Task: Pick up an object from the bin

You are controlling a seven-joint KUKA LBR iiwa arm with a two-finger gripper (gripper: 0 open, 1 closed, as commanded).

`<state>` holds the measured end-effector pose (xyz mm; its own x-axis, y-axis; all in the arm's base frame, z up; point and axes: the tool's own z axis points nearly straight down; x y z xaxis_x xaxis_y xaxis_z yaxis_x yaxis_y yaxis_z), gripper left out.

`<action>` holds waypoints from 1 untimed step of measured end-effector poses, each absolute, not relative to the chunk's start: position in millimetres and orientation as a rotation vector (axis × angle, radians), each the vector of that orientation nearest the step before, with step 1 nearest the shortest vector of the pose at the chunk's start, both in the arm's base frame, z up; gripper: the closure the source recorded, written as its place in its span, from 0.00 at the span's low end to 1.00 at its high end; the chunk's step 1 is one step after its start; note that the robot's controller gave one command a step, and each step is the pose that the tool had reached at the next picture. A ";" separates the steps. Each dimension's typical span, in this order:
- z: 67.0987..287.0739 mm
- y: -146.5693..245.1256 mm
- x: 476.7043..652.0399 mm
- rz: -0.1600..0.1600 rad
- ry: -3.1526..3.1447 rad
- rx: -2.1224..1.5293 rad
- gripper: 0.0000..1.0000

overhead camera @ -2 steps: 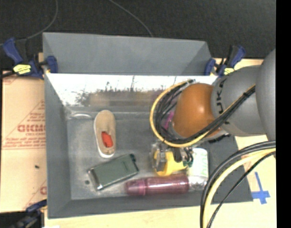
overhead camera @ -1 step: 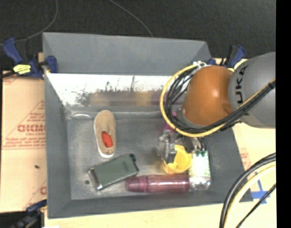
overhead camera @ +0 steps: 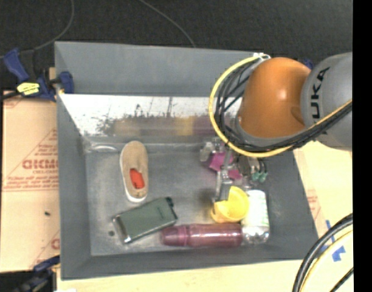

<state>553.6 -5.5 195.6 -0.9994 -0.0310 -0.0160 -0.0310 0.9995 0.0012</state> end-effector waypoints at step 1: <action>195.6 -5.5 553.6 0.003 3.125 -0.048 0.00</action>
Offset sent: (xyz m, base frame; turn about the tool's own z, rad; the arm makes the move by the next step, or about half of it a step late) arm -0.0702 -0.0583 -0.0308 -0.0242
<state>553.6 -5.5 195.6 -0.9994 -0.0306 -0.0160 -0.0307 0.9995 0.0015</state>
